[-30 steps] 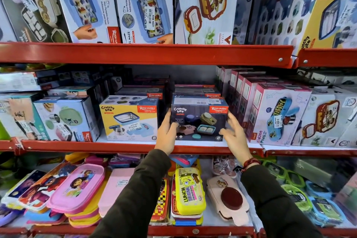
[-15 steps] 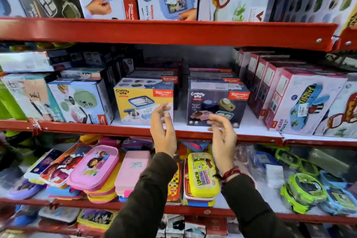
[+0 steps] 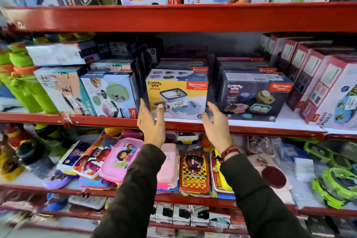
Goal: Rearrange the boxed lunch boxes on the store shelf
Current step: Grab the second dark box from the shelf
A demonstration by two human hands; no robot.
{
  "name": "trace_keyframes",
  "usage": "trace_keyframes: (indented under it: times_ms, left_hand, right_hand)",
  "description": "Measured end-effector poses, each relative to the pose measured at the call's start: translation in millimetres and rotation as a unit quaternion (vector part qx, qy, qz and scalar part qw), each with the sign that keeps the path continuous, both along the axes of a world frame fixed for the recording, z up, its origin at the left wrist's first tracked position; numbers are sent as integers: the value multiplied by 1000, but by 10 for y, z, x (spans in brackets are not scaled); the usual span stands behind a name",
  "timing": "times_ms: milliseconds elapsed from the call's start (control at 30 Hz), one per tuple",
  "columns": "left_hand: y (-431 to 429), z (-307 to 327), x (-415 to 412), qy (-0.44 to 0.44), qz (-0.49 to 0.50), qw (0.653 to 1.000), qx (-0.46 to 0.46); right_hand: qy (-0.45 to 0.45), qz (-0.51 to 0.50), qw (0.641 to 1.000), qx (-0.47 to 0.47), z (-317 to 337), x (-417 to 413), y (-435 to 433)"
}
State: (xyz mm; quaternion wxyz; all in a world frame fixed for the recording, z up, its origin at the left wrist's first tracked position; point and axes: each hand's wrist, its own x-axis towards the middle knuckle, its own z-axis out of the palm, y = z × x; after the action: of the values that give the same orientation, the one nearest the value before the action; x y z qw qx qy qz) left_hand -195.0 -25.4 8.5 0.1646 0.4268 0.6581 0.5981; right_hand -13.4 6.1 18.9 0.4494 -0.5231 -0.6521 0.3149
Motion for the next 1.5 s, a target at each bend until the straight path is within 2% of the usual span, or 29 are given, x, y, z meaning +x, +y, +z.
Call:
trace_keyframes:
  times_ms: [133,300,533,833,933,1067,1167,1267,1500]
  left_hand:
    - [12,-56,-160,72,-29,996,-44]
    - [-137,95,-219,11,-83,996,34]
    - [-256,146,-442,-16,-172,976,134]
    - [-321,399,-404,-70,-173,965,185]
    - [-291,488,-435,-106,-197,955,195]
    - [-277,561,-500,-56,-235,951,192]
    - [-247,530,-500,-29,-235,952,195]
    - [-164,471,-504,-66,-234,953,183]
    - [-30,501,-484,-32,-152,978,141]
  right_hand:
    - [-7,-16,1000,6,-51,-16,4]
    - [59,-4,996,70,-80,38,-101]
    - [103,11,986,130,61,134,-258]
    - [211,-54,965,148,295,44,-322]
    - [225,-46,962,151,343,34,-312]
    - [222,-6,959,174,316,57,-310]
    - [205,1,963,173,299,44,-261]
    - [191,-10,967,168,324,7,-207]
    - [180,-34,973,143,245,-71,-37]
